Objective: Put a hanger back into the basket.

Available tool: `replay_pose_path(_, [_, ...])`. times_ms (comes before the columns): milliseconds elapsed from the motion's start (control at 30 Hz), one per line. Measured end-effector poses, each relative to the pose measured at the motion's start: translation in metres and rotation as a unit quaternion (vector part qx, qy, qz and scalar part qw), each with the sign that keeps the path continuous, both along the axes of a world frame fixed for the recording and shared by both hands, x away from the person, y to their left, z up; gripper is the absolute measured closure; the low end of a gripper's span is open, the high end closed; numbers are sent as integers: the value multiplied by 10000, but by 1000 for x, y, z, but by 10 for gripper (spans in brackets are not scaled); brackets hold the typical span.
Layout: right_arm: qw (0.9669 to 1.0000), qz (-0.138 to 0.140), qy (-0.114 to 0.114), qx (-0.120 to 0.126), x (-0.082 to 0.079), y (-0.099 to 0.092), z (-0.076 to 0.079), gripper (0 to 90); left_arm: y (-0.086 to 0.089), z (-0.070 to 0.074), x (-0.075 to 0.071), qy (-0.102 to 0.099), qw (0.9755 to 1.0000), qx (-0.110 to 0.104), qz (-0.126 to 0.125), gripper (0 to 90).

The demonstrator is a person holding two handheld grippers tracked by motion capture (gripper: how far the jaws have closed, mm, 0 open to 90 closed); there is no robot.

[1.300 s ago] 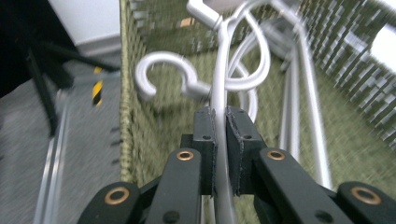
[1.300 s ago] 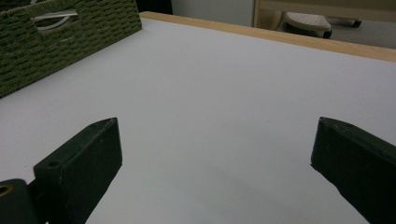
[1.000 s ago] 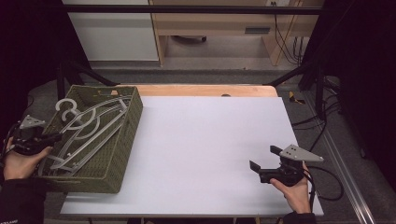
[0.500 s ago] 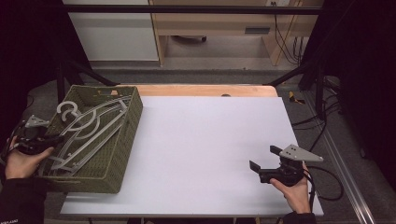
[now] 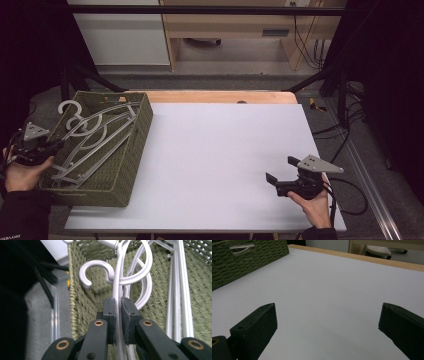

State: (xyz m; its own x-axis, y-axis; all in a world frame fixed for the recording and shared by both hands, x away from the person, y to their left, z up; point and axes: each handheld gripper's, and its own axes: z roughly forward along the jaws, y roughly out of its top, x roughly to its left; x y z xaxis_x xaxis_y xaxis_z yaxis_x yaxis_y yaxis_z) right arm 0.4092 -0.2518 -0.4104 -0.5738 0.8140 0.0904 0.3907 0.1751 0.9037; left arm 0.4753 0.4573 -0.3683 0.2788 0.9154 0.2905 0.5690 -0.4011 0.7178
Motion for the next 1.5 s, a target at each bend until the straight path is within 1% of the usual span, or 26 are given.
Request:
replay_pose_path(33, [10000,4,-17,-24,0,-1,0,22,0,-2,0,30,10000,11,-5,826])
replay_pose_path(100, [10000,-28,-8,2,0,-1,0,23,-1,-4,-1,52,9999,153,-22,825])
replay_pose_path(133, [10000,-27,-10,-5,0,-1,0,23,-1,-4,-1,69,9999,153,-31,825])
replay_pose_path(200, [10000,-28,-18,8,0,-1,1,23,-5,-5,3,369,9988,305,-113,821])
replay_pose_path(267, [10000,-31,-30,9,0,-1,1,23,-12,-10,7,729,9950,655,-209,799])
replay_pose_path(333, [10000,-28,-37,8,-1,-1,1,23,-15,-12,9,932,9924,750,-295,781])
replay_pose_path(367, [10000,-22,-32,19,-1,-1,1,23,-15,-11,10,991,9923,626,-411,785])
replay_pose_path(400, [10000,-30,-32,17,-1,-2,1,23,-14,-9,9,941,9935,518,-384,770])
replay_pose_path(433, [10000,-28,-33,19,-1,-2,2,23,-12,-7,8,943,9946,305,-320,748])
replay_pose_path(467, [10000,-21,-29,22,-1,-2,2,23,-10,-4,7,883,9954,131,-340,718])
replay_pose_path(533, [10000,-12,-33,23,-1,-2,2,23,-7,1,3,719,9969,-32,-314,710])
replay_pose_path(600, [10000,-30,-33,21,-1,-2,2,23,-4,5,-1,561,9972,-340,-346,685])
replay_pose_path(633, [10000,-16,-43,-1,-1,-2,2,23,-4,7,-3,477,9973,-460,-328,675])
replay_pose_path(700, [10000,-34,-41,35,-1,-2,2,23,-5,12,-7,344,9959,-757,-365,626])
replay_pose_path(767, [10000,-39,-44,46,-1,-2,2,23,-8,16,-9,261,9955,-837,-371,570])
replay_pose_path(800, [10000,-34,-52,41,-1,-2,2,23,-11,17,-11,172,9943,-980,-380,554])
replay_pose_path(867, [10000,-46,-48,49,-1,-3,2,23,-16,20,-14,55,9930,-1089,-450,515])
replay_pose_path(1000, [9999,-63,-69,86,-2,-3,3,23,-31,26,-22,-244,9867,-1452,-682,440])
replay_pose_path(1100, [9999,-56,-80,103,-2,-4,4,22,-44,27,-28,-434,9803,-1724,-864,383])
replay_pose_path(1133, [9999,-48,-91,102,-2,-4,4,22,-47,27,-30,-470,9788,-1778,-905,365])
replay_pose_path(1167, [9999,-49,-98,104,-2,-4,4,22,-53,26,-33,-531,9757,-1877,-1002,347])
replay_pose_path(1200, [9999,-53,-112,105,-2,-4,4,21,-58,26,-35,-566,9735,-1940,-1068,330])
replay_pose_path(1333, [9998,-84,-136,132,-3,-5,4,19,-77,23,-44,-694,9662,-2107,-1313,256])
replay_pose_path(1433, [9997,-99,-141,148,-3,-5,5,18,-95,21,-53,-799,9593,-2238,-1524,192])
replay_pose_path(1467, [9997,-95,-143,152,-3,-5,5,17,-101,20,-56,-808,9577,-2261,-1587,174])
replay_pose_path(1500, [9997,-83,-158,146,-3,-5,5,17,-107,20,-58,-799,9572,-2225,-1672,156])
